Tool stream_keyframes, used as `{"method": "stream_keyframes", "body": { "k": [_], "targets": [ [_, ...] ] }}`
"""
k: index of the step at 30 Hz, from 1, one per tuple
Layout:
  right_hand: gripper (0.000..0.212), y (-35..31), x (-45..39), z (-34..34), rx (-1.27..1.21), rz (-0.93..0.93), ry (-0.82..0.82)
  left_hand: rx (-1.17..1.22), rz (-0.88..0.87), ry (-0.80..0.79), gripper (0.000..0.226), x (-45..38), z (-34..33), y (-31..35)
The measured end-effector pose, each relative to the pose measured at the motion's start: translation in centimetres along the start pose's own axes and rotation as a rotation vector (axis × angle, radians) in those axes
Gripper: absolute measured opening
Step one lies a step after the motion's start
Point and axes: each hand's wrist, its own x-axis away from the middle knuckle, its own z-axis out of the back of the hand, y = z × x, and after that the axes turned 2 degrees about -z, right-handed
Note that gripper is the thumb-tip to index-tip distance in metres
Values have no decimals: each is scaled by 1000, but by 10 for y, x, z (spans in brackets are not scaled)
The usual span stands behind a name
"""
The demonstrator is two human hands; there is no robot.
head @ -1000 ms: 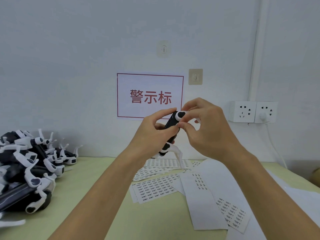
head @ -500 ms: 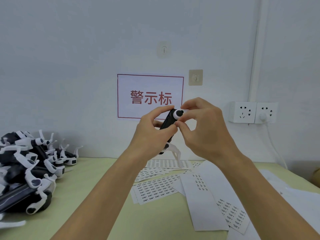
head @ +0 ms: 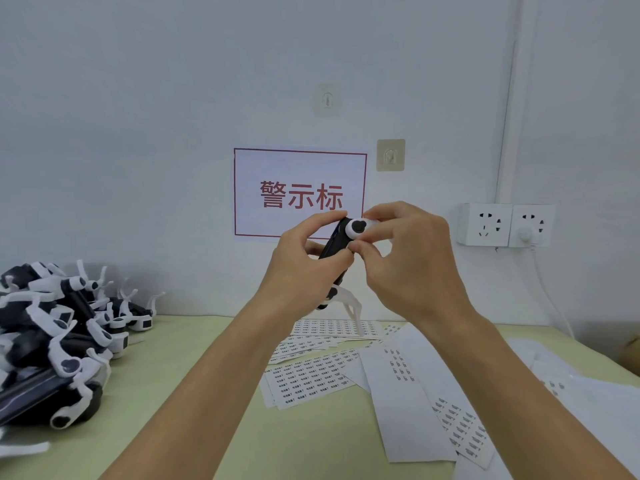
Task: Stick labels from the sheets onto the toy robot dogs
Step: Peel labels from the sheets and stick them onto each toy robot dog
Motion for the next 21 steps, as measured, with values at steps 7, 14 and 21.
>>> {"method": "stream_keyframes", "body": {
  "k": [7,14,21],
  "targets": [
    [11,-1,0,-1,-17,-38,21,6,14,1,41,0,1,1],
    [6,3,-3,2,-80,16,40,57,54,-34,38,-1,4,-1],
    [14,3,-6,7,-226,16,50,103,64,-58,33,-1,5,0]
  ]
}}
